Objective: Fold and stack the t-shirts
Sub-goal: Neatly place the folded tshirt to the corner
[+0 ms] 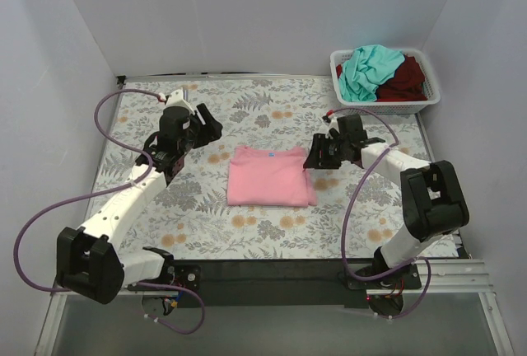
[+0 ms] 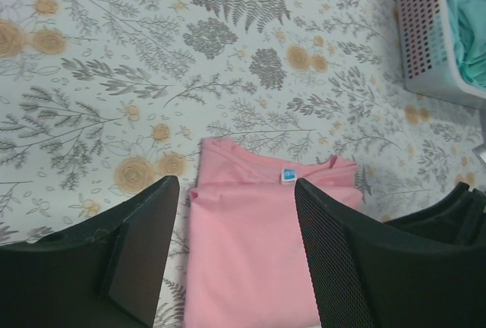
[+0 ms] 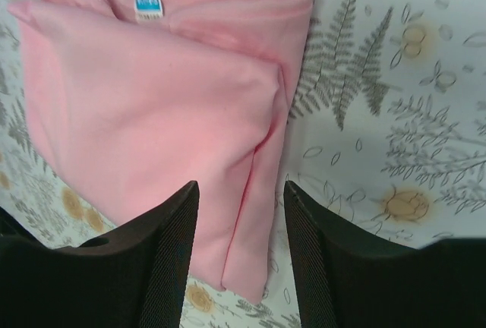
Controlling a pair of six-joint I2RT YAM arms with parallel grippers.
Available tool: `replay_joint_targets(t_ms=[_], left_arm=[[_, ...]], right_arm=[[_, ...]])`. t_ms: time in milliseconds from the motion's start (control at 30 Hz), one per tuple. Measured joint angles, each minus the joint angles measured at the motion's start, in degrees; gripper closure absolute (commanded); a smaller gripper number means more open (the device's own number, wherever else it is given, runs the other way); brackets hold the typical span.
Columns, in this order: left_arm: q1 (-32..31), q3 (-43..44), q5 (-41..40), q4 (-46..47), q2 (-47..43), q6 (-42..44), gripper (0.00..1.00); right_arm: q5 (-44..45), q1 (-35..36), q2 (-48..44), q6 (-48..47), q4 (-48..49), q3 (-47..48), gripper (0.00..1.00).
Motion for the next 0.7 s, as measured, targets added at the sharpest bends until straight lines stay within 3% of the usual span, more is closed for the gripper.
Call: replay_joint_targets(t_ms=[267, 367, 567, 700], left_arm=[[0.04, -5.66, -4.35, -2.80, -1.11, 2.60, 0.40], [0.04, -6.16, -5.07, -3.87, -0.85, 3.06, 0.40], [0.04, -6.16, -5.90, -3.80, -0.85, 3.52, 0.40], [0.04, -6.16, -6.29, -3.85, -0.85, 3.69, 0.41]], right_arm=[[4.59, 6.51, 3.93, -1.01, -8.33, 1.86, 0.44], [5.73, 8.04, 5.75, -1.03, -9.53, 3.54, 0.49], [9.62, 9.20, 7.80, -2.82, -11.45, 5.53, 0.99], [13.60, 8.72, 7.96, -7.06, -15.15, 7.37, 0.99]])
